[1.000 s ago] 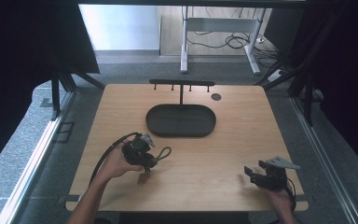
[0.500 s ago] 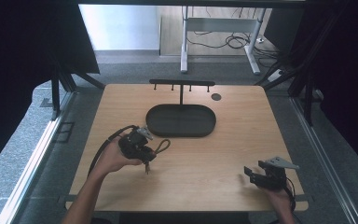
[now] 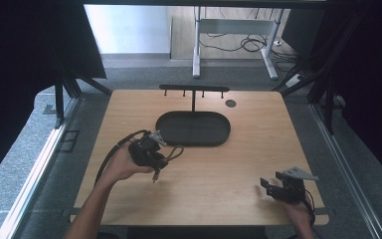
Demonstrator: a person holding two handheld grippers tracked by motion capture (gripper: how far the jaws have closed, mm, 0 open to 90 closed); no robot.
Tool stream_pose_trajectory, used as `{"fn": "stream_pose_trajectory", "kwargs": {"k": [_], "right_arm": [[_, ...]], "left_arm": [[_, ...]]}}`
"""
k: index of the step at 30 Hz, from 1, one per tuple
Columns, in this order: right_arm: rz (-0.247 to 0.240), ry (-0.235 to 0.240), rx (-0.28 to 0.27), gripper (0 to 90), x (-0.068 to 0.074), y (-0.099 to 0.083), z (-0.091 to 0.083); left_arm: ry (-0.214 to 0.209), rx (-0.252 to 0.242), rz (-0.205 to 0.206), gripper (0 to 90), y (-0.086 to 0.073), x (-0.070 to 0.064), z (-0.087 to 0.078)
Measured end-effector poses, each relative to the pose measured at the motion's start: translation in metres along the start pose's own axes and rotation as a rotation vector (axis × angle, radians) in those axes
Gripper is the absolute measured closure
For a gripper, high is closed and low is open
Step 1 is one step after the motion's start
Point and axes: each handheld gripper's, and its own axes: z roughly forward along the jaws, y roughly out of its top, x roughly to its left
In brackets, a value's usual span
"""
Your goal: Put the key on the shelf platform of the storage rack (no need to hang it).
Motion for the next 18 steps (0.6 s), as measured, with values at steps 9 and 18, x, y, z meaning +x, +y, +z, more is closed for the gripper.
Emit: {"fn": "stream_pose_trajectory", "kwargs": {"k": [9,18], "right_arm": [[-0.006,-0.004,0.012,29.2,0.0,-0.001,0.002],[-0.012,-0.002,0.03,29.2,0.002,-0.002,0.005]], "left_arm": [[-0.002,0.001,0.007,66.8,0.003,-0.001,0.0],[-0.001,-0.002,0.023,66.7,0.012,-0.004,-0.004]]}}
